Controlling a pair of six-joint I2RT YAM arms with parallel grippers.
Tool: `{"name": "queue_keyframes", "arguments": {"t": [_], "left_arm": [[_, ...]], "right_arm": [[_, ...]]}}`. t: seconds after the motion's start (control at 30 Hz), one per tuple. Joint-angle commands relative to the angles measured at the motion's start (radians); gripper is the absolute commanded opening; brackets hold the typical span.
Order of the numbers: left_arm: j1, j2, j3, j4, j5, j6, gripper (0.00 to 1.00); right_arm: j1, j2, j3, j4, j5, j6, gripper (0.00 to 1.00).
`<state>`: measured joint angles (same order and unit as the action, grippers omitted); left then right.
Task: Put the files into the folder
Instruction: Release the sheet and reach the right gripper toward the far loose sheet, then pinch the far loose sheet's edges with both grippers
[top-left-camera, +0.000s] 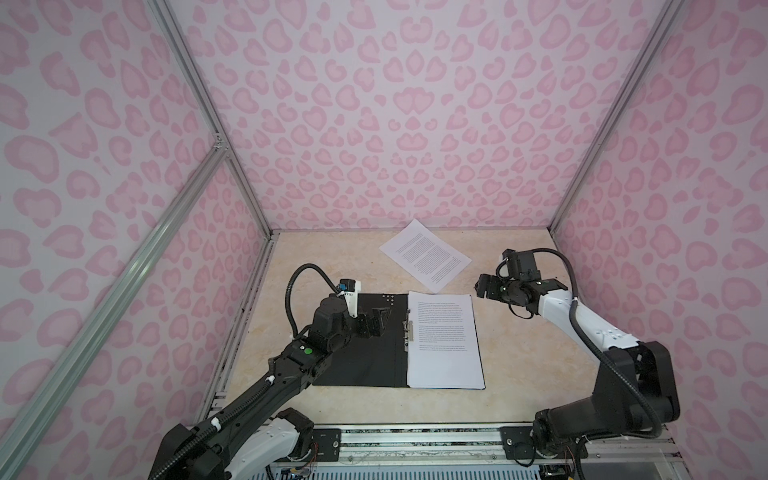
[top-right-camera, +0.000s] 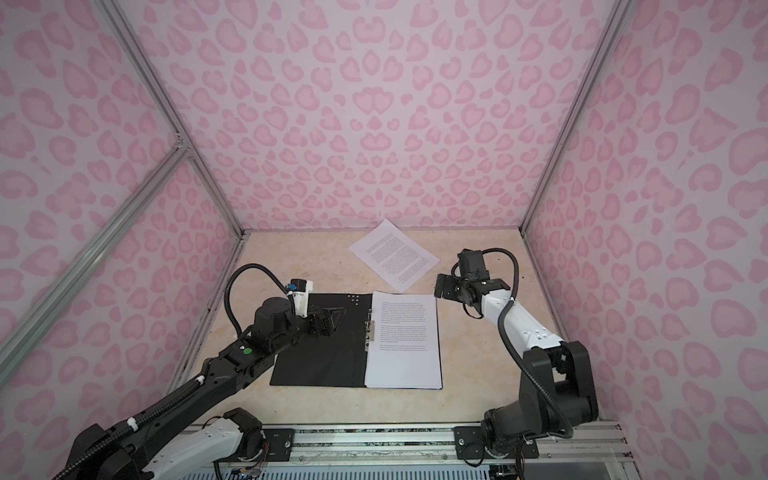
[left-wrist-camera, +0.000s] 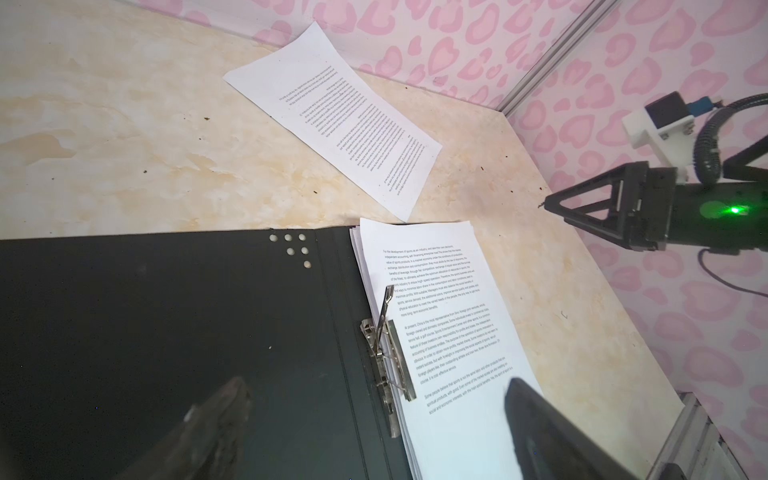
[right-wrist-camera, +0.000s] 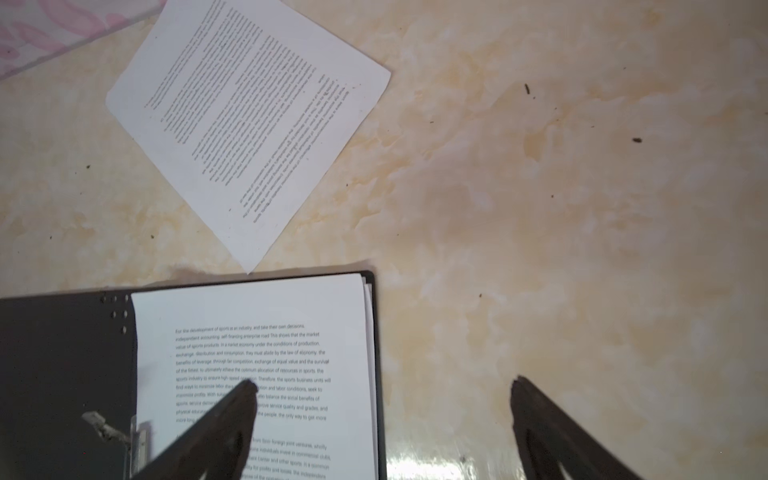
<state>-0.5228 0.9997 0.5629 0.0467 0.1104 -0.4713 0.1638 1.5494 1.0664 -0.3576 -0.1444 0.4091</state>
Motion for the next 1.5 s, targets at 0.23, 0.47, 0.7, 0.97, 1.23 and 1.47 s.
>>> {"name": "queue_keyframes", "arguments": {"t": [0.23,0.47,0.7,0.97,1.23,1.47], "left_arm": [[0.003,0.221,0.224,-0.072,0.092,-0.015,0.98],[0.011,0.6,0.588,-0.166,0.181,0.014,0.98],[0.054,1.011,1.01,-0.276,0.301,0.038,0.97],[0.088,1.292,1.304,-0.311,0.416,0.056,0.97],[0.101,1.546,1.6,-0.415,0.476,0.043,0.97],[0.104,1.6,1.612,-0.438,0.473,-0.006,0.97]], "right_arm": [[-0.045,0.426,0.365,0.114,-0.169,0.064,0.82],[-0.09,0.572,0.468,0.183,-0.25,0.055,0.81],[-0.137,0.681,0.546,0.18,-0.334,0.096,0.81],[-0.136,0.769,0.63,0.137,-0.381,0.097,0.81],[-0.115,0.814,0.669,0.091,-0.41,0.116,0.8],[-0.102,0.851,0.706,0.061,-0.455,0.115,0.79]]}}
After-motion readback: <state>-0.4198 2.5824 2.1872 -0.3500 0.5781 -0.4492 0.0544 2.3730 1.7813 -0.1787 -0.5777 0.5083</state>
